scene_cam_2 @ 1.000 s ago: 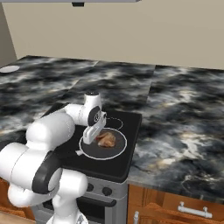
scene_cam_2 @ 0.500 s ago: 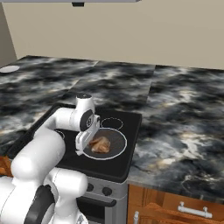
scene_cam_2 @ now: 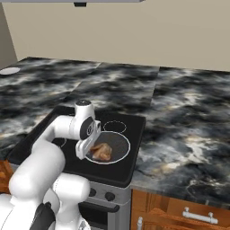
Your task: Take the chicken drumsticks from the pan and place one on each plate on the dining counter.
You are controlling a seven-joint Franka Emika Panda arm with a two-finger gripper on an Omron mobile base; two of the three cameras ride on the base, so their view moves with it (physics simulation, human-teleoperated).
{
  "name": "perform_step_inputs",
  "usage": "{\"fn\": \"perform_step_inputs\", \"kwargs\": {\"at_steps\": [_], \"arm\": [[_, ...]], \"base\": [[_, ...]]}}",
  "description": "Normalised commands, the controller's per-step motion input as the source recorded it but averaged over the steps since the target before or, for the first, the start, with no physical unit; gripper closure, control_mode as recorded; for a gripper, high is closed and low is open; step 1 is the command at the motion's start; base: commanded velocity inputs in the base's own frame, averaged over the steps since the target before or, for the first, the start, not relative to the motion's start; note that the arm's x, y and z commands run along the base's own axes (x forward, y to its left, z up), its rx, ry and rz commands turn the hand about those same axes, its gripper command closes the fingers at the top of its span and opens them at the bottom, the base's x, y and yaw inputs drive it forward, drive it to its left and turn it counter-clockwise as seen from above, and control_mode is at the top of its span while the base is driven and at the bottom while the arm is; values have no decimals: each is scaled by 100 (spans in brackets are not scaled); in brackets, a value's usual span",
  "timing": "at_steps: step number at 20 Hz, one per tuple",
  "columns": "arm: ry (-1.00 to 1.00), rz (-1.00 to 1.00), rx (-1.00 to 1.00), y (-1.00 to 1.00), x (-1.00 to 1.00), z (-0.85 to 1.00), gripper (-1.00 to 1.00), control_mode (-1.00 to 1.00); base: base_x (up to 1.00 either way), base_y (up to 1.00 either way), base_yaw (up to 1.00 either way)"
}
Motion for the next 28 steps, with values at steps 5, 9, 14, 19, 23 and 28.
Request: {"fn": "perform_step_inputs", "kwargs": {"at_steps": [5,9,14,19,23,28], "arm": [[0,0,0,0,-2,0,100,100],[0,0,0,0,0,0,100,100],[0,0,0,0,0,0,100,100],[0,0,0,0,0,0,100,100],[0,0,0,0,0,0,100,100],[0,0,0,0,0,0,100,100]], "base": [[-7,0,0],[-52,29,1],[-42,78,-1],[-23,99,-4],[-7,100,-4],[0,100,-5]]}}
